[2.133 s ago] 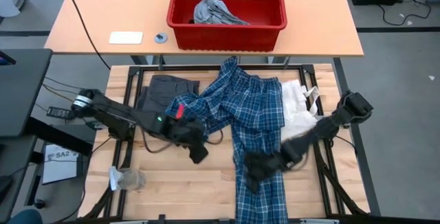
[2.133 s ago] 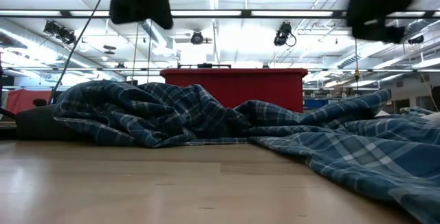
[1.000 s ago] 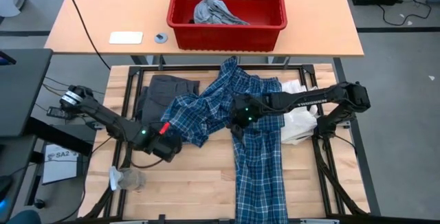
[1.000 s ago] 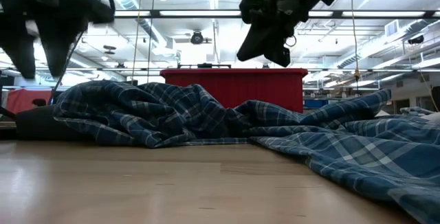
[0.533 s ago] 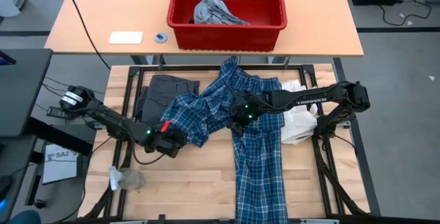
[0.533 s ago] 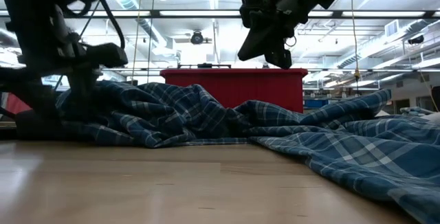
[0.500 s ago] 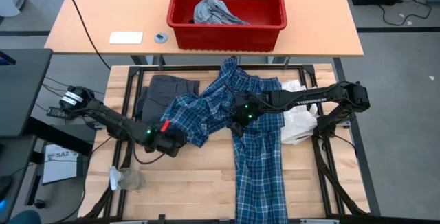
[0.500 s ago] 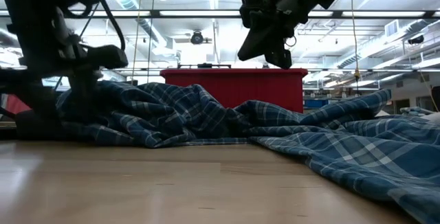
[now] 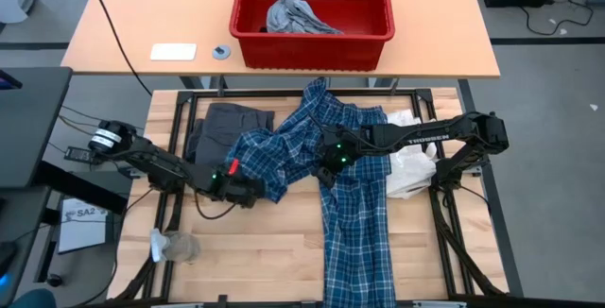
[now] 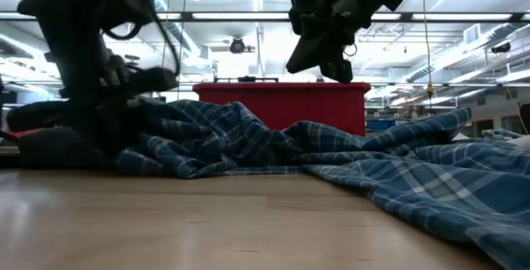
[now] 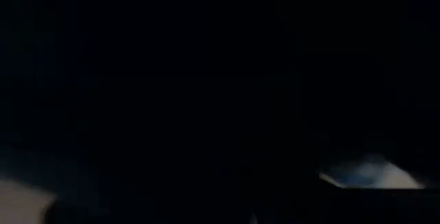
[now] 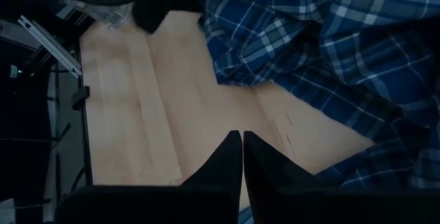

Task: Fold Laundry from Bin
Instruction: Fold the plaid pants

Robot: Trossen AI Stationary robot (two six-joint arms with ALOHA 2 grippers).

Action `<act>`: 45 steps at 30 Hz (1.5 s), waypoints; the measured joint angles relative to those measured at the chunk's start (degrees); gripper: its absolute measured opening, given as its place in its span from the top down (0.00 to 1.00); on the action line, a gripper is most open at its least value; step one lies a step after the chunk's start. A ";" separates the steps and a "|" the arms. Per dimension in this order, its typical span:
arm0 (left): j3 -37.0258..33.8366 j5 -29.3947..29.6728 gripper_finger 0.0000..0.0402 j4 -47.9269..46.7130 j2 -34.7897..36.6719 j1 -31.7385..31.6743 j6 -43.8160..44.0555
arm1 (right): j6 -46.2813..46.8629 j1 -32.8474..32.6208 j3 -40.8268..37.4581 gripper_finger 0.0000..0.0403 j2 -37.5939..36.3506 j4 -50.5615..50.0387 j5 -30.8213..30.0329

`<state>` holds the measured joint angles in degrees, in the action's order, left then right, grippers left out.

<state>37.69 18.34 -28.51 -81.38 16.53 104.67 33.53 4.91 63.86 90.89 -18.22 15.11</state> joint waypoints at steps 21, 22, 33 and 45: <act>41.42 -6.13 1.00 -31.35 11.10 16.64 -32.75 | 4.39 -4.65 0.00 0.98 0.02 -0.95 -2.98; 43.30 -6.18 1.00 -34.76 11.06 16.99 -33.14 | 4.38 -4.80 0.02 0.98 0.02 -1.25 -3.52; 55.02 -0.58 0.98 -39.84 9.85 19.76 -34.80 | 7.44 -6.80 0.02 0.98 0.02 -5.18 -6.30; 39.75 0.40 0.68 -23.13 -2.51 20.27 -53.72 | 15.60 -12.48 0.02 0.91 0.02 -6.32 -13.40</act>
<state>77.44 18.75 -51.64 -83.89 36.81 50.95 49.13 -7.57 63.88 90.91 -24.53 1.72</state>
